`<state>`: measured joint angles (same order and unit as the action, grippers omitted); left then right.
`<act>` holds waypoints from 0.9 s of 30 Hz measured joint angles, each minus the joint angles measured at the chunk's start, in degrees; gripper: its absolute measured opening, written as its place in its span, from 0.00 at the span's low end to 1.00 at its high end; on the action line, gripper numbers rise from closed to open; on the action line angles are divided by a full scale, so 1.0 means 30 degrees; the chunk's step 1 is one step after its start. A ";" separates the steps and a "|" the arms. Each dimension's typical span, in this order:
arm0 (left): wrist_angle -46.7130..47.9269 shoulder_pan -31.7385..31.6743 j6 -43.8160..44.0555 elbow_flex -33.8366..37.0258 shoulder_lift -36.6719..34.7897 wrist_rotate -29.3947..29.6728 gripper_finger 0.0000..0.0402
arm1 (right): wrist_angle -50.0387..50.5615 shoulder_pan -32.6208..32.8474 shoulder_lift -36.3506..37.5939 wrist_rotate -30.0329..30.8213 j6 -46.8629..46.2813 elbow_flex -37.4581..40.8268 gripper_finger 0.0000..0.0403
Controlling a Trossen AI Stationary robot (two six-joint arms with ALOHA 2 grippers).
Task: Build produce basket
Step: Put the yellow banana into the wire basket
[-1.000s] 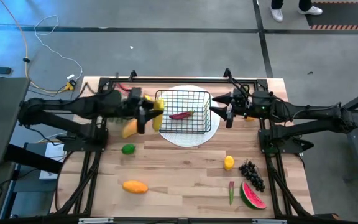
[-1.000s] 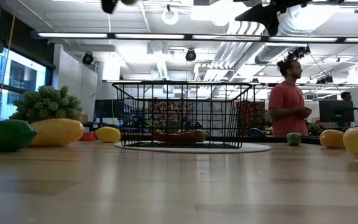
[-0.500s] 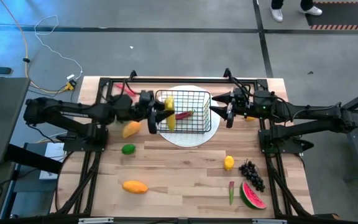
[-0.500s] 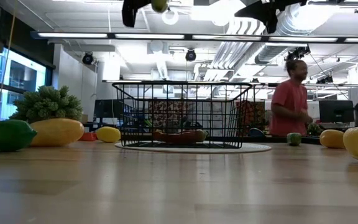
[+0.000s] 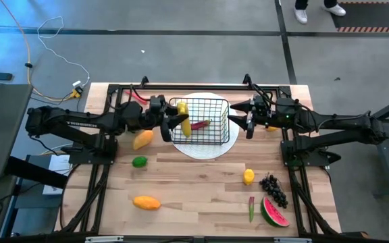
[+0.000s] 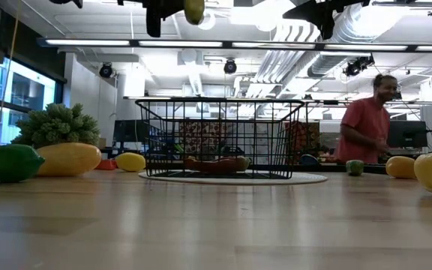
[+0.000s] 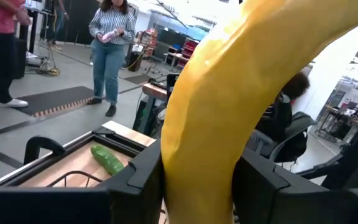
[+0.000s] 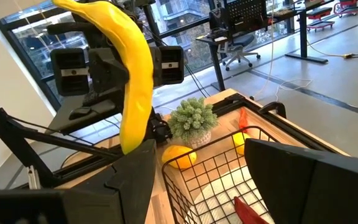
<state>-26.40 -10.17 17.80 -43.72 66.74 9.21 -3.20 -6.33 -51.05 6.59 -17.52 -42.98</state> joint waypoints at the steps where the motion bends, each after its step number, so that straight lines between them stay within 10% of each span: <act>1: 0.0001 0.0000 0.0000 0.0000 0.0000 -0.0005 0.34 | -0.0006 0.0000 0.0000 0.0000 0.0000 0.0000 0.56; 11: 0.5544 -0.0712 -0.2779 -0.3558 0.1537 -0.0219 0.34 | 0.0006 0.0002 0.0000 0.0006 -0.0025 0.0000 0.56; 27: 1.7108 -0.3346 -1.1034 -1.2390 1.1150 -0.2141 0.34 | 0.0039 0.0007 0.0000 0.0015 -0.0146 0.0000 0.56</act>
<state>24.93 -20.21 -15.30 -80.89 100.19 2.79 -3.09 -6.31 -51.05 6.63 -17.96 -42.98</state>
